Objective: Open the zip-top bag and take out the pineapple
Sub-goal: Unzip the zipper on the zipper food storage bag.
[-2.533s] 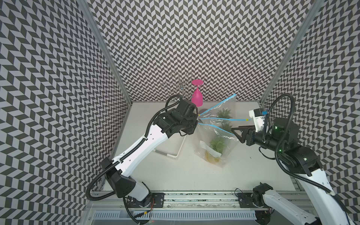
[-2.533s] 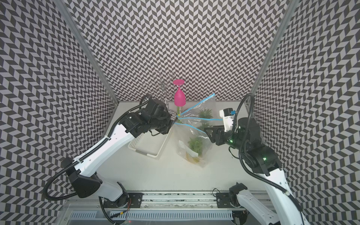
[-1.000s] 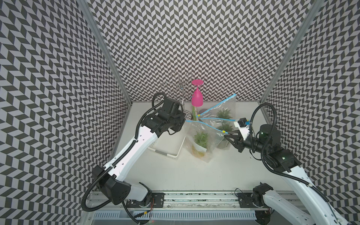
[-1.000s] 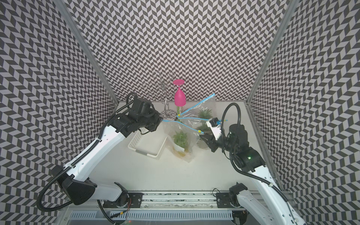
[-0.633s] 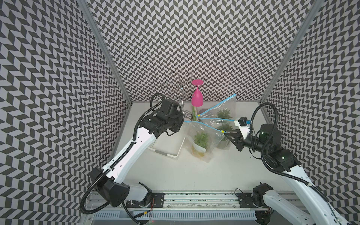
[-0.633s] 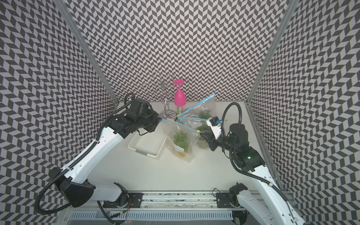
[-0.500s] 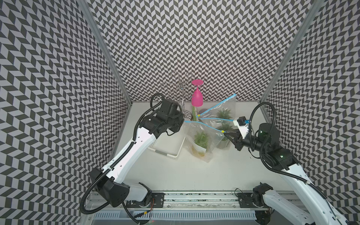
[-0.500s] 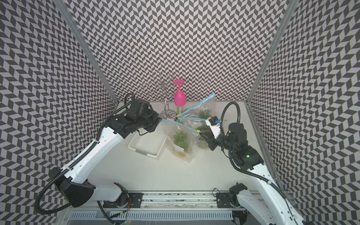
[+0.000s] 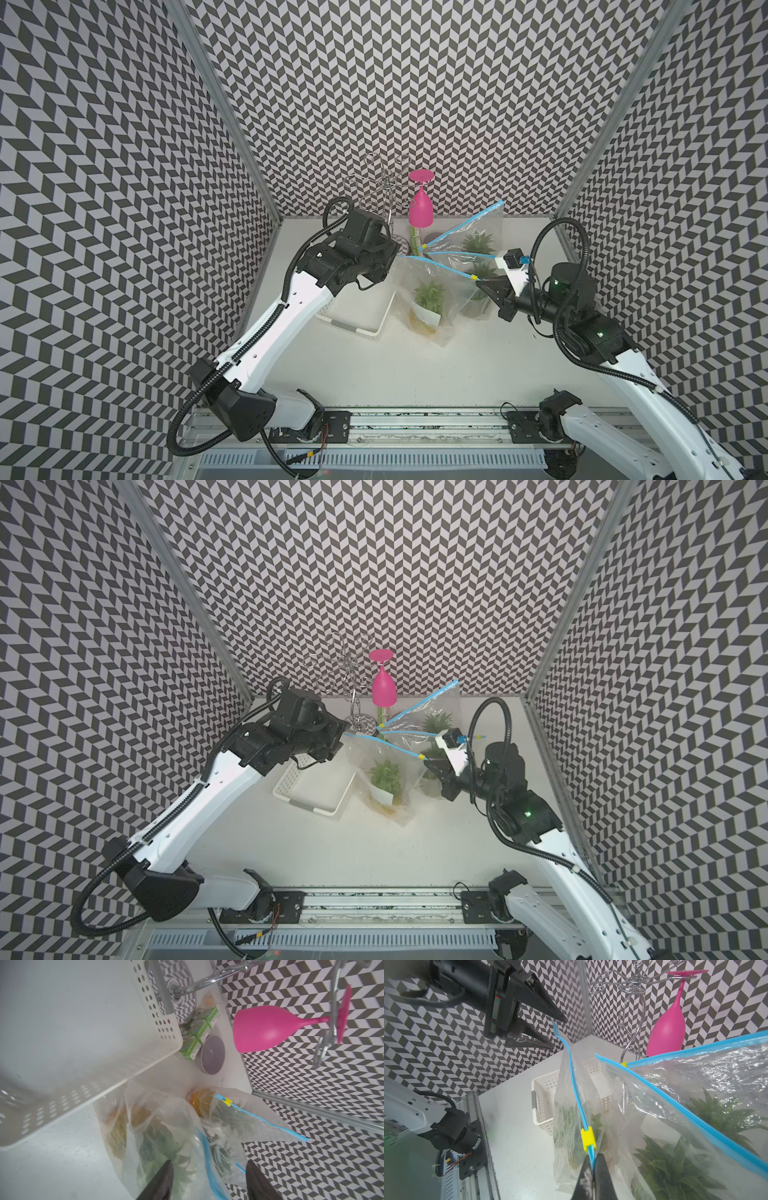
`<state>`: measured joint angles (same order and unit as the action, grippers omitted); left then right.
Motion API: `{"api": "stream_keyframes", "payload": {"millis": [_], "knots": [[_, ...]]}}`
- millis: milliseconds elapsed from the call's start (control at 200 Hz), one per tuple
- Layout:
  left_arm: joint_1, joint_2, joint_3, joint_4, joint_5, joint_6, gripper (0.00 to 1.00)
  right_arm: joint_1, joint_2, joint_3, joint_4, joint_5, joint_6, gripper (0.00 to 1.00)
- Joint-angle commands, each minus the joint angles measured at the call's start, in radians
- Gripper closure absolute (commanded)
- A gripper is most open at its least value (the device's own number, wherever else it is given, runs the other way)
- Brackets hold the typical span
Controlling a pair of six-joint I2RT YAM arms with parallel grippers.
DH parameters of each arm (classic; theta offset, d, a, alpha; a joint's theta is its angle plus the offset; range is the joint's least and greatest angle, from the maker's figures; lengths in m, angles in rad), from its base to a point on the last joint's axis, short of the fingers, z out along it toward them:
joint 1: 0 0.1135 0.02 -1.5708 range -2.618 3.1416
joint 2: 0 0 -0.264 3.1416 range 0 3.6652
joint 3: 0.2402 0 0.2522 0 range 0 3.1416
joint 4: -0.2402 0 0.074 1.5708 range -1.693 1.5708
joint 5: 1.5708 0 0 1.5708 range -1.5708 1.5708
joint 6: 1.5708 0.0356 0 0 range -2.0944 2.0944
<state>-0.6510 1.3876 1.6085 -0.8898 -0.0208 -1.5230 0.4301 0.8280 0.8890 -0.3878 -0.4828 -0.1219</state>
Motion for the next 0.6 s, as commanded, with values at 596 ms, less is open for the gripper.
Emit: {"api": "stream_keyframes", "payload": {"millis": [596], "knots": [[-0.325, 0.270, 0.427, -0.192, 0.097, -0.235, 0.49, 0.444, -0.058, -0.015, 0.231, 0.571, -0.246, 1.00]]}}
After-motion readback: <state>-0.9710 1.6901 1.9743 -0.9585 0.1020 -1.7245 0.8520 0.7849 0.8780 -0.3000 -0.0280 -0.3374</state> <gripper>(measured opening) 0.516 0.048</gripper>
